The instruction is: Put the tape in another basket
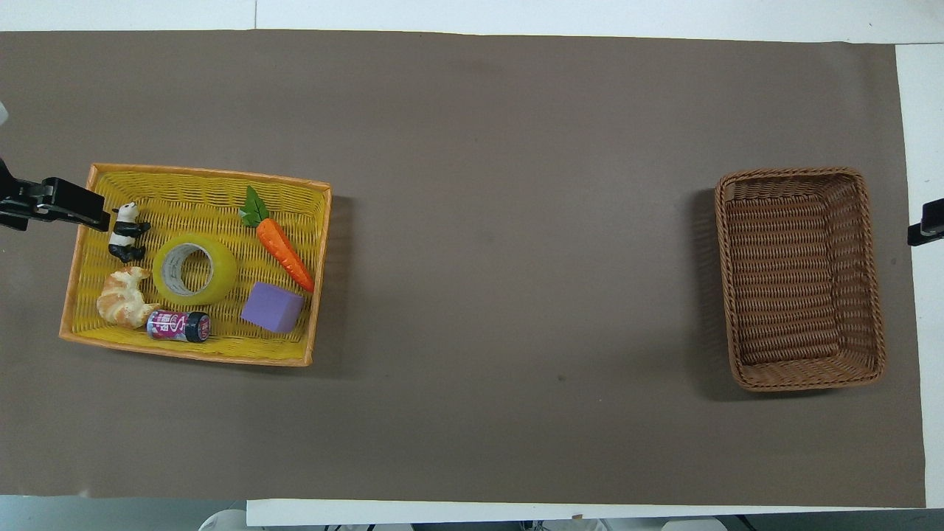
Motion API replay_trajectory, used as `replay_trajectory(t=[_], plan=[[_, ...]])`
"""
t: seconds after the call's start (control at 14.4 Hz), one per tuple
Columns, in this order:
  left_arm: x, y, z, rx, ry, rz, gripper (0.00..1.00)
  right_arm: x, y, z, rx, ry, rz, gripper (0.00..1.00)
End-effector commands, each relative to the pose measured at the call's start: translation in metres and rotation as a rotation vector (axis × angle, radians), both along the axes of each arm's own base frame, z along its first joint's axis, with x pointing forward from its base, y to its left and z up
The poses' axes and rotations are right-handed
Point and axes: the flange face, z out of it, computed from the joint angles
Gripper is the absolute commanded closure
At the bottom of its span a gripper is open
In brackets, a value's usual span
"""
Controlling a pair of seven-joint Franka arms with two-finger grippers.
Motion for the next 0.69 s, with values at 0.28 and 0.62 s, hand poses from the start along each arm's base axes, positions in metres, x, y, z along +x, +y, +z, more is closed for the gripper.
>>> replay_trajectory(t=[0.28,0.62], plan=[[-0.037,-0.001,-0.115,0.014,-0.128,0.008,0.01,-0.005,0.001,0.000,0.016,-0.002,0.009,0.00],[-0.039,0.017,-0.167,0.008,-0.123,0.013,0.02,-0.005,0.001,0.000,0.016,-0.002,0.009,0.00]])
